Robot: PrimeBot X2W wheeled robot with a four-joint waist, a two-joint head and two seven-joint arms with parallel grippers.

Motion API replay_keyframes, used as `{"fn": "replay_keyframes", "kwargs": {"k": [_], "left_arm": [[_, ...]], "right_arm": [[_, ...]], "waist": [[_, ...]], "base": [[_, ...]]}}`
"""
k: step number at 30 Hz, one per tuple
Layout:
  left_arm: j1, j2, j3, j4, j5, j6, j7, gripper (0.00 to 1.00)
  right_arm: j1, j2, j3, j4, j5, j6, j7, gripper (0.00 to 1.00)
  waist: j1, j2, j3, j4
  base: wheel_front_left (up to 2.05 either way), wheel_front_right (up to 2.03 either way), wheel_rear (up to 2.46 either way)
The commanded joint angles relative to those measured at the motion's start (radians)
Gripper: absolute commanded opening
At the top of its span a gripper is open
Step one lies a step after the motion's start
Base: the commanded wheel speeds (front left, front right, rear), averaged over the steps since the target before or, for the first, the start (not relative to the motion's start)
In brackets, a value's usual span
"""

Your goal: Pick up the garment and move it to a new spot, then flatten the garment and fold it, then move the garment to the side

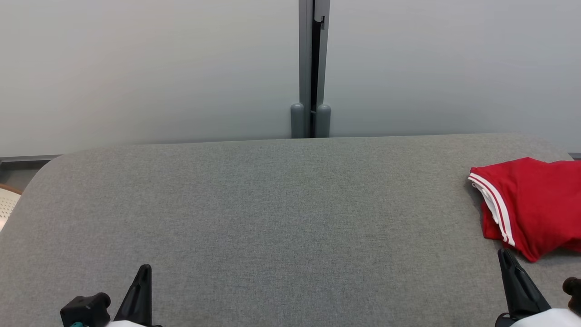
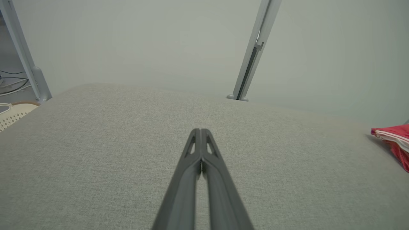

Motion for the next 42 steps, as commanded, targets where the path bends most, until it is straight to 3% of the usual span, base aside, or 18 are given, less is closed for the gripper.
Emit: {"fn": "replay_keyframes", "kwargs": {"k": [1, 42], "left_arm": [[-0.039, 0.0, 0.031, -0.003, -0.053, -0.019, 0.01, 0.0], [-0.136, -0.126, 0.215, 0.091, -0.517, -0.181, 0.125, 0.0]], "right_arm": [[-0.036, -0.003, -0.01, -0.001, 0.066, 0.0, 0.003, 0.0], [-0.162, 0.034, -0.043, 0.138, 0.643, -0.001, 0.021, 0.0]], "waist": [[0.0, 0.0, 0.002, -0.001], [0.0, 0.0, 0.031, -0.013]], "base": [[0.0, 0.0, 0.0], [0.0, 0.0, 0.0]]}}
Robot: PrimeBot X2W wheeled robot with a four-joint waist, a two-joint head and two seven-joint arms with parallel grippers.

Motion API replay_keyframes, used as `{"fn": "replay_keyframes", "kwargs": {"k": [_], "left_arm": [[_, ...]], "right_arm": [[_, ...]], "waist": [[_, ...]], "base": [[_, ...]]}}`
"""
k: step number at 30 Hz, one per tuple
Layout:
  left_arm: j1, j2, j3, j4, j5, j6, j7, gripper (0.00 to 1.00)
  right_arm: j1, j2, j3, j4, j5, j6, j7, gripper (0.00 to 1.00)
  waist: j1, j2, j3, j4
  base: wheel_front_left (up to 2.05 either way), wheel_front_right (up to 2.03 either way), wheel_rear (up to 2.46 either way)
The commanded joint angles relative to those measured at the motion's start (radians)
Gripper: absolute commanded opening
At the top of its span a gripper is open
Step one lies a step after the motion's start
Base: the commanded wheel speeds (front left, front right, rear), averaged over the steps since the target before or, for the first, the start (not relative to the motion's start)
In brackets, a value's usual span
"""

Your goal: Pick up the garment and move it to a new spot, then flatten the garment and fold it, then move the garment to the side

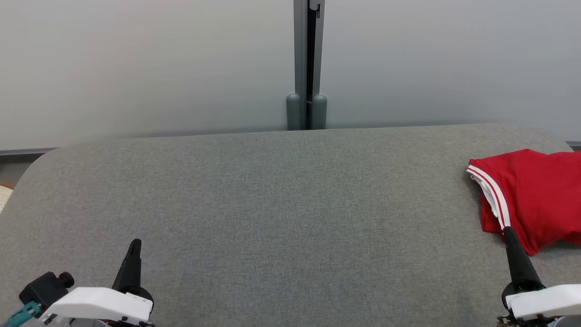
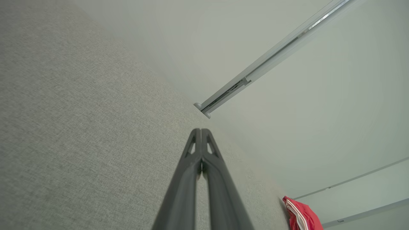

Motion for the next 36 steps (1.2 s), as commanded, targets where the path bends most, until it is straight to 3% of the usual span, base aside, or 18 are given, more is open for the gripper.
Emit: {"fn": "replay_keyframes", "kwargs": {"k": [1, 36], "left_arm": [[-0.033, 0.0, 0.019, -0.003, -0.028, -0.013, 0.005, 0.0], [-0.084, -0.078, 0.131, 0.047, -0.294, -0.107, 0.076, 0.0]], "right_arm": [[-0.028, -0.004, -0.005, 0.0, 0.038, -0.001, 0.004, 0.0], [-0.101, 0.019, -0.026, 0.083, 0.371, -0.001, 0.016, 0.0]], "waist": [[0.0, 0.0, 0.001, -0.001], [0.0, 0.0, 0.027, -0.011]], "base": [[0.0, 0.0, 0.0], [0.0, 0.0, 0.0]]}}
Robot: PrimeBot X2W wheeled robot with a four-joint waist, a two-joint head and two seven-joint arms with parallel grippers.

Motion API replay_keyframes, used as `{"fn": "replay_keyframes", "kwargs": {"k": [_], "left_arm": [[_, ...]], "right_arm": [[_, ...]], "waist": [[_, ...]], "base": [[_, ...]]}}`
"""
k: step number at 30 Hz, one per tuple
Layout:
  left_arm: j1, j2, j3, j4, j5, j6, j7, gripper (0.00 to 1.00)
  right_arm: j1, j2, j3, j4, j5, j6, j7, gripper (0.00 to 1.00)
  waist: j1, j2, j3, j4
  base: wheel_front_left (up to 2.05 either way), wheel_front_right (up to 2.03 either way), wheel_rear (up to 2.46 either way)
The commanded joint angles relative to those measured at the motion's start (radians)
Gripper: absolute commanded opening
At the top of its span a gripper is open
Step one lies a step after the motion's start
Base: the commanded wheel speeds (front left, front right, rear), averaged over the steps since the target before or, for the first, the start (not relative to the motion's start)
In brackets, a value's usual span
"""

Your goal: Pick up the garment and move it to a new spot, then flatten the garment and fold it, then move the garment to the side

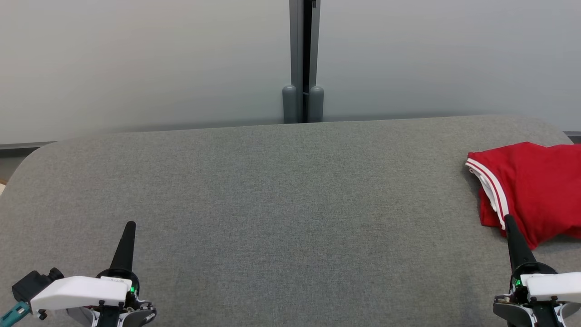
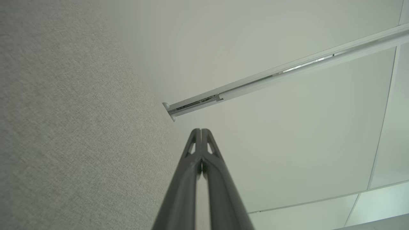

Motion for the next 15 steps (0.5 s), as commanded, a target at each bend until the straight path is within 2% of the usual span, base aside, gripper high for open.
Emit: {"fn": "replay_keyframes", "kwargs": {"k": [1, 15], "left_arm": [[-0.027, 0.002, 0.013, -0.002, -0.021, -0.012, 0.004, 0.0], [-0.043, -0.025, 0.05, 0.015, -0.105, -0.043, 0.028, 0.0]], "right_arm": [[-0.018, -0.001, -0.006, 0.0, 0.023, 0.0, 0.005, 0.0], [-0.043, 0.006, -0.012, 0.027, 0.133, 0.0, 0.008, 0.0]], "waist": [[0.0, -0.0001, 0.001, 0.0], [0.0, -0.0001, 0.011, -0.005]], "base": [[0.0, 0.0, 0.0], [0.0, 0.0, 0.0]]}}
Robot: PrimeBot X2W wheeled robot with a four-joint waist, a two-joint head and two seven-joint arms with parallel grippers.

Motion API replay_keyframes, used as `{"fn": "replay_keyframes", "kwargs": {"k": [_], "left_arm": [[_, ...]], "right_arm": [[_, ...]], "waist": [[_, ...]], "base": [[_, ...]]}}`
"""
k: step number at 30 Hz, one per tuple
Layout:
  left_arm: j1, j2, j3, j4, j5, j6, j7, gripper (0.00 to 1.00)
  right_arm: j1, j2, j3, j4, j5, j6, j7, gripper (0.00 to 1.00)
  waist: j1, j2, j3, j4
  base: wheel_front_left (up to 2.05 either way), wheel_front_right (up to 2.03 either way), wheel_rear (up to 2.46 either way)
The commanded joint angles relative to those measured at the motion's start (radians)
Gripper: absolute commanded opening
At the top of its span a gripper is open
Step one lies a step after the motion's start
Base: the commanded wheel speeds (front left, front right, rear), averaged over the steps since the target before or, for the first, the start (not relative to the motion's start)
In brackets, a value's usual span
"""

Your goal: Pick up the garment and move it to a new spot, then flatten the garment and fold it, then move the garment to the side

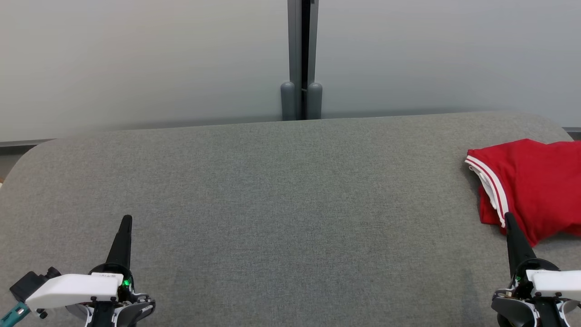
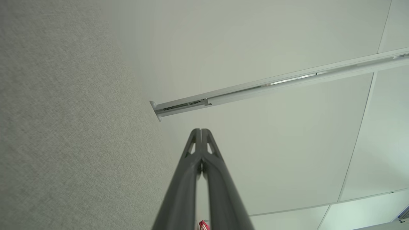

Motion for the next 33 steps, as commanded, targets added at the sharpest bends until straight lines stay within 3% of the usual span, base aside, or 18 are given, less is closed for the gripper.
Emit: {"fn": "replay_keyframes", "kwargs": {"k": [1, 25, 33], "left_arm": [[-0.022, 0.003, 0.009, -0.002, -0.012, -0.008, 0.004, 0.0], [-0.046, -0.037, 0.065, 0.025, -0.139, -0.054, 0.041, 0.0], [-0.044, -0.038, 0.065, 0.025, -0.136, -0.052, 0.042, 0.0]], "right_arm": [[-0.019, -0.003, -0.004, -0.001, 0.014, 0.0, 0.004, 0.0], [-0.052, 0.01, -0.012, 0.041, 0.178, 0.0, 0.01, 0.0], [-0.052, 0.009, -0.012, 0.04, 0.175, 0.0, 0.01, 0.0]], "waist": [[-0.0001, 0.0, 0.0, 0.0], [-0.0001, 0.0, 0.018, -0.007], [-0.0001, 0.0, 0.018, -0.007]], "base": [[0.0, 0.0, 0.0], [0.0, 0.0, 0.0], [0.0, 0.0, 0.0]]}}
